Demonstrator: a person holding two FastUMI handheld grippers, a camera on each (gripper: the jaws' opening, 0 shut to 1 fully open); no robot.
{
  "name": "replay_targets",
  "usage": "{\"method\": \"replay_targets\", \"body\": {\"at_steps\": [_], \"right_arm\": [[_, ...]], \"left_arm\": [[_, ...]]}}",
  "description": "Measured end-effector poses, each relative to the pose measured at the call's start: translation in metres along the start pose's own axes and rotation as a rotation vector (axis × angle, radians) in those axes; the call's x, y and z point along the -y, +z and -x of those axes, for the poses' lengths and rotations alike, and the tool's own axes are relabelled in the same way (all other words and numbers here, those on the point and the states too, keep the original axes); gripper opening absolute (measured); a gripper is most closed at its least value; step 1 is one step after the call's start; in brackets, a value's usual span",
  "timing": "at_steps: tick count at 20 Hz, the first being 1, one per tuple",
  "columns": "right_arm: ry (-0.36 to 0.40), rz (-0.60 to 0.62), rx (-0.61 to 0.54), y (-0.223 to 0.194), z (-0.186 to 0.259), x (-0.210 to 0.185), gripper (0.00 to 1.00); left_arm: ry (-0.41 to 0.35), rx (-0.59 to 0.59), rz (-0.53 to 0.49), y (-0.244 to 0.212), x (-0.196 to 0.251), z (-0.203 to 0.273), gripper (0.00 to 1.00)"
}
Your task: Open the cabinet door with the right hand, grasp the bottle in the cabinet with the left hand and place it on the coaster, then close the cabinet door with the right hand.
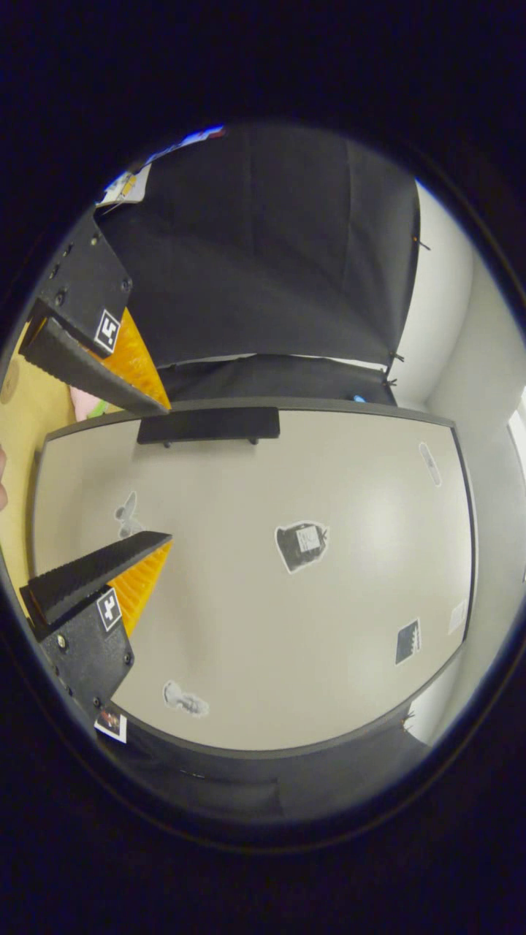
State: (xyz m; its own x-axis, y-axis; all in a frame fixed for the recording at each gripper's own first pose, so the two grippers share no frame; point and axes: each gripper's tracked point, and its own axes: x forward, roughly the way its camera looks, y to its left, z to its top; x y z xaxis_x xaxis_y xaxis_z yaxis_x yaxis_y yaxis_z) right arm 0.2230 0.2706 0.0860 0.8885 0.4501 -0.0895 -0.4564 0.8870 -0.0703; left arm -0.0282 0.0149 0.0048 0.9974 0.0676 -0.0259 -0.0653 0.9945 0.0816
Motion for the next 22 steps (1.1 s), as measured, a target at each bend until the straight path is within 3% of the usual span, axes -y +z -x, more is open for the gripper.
{"method": "replay_targets", "body": {"at_steps": [9, 14, 19, 22], "right_arm": [[0.027, 0.071, 0.004, 0.015, -0.040, -0.023, 0.99], [0.012, 0.067, -0.014, 0.014, -0.052, -0.022, 0.80], [0.005, 0.060, -0.028, 0.008, -0.061, -0.028, 0.34], [0.021, 0.066, 0.025, 0.007, -0.062, -0.026, 0.36]], "left_arm": [[0.062, -0.002, 0.005, -0.001, -0.018, -0.002, 0.95], [0.078, -0.002, 0.009, 0.000, -0.024, -0.004, 0.95], [0.101, 0.003, -0.003, 0.000, -0.031, -0.004, 0.95], [0.104, 0.010, -0.006, 0.002, -0.032, -0.004, 0.95]]}}
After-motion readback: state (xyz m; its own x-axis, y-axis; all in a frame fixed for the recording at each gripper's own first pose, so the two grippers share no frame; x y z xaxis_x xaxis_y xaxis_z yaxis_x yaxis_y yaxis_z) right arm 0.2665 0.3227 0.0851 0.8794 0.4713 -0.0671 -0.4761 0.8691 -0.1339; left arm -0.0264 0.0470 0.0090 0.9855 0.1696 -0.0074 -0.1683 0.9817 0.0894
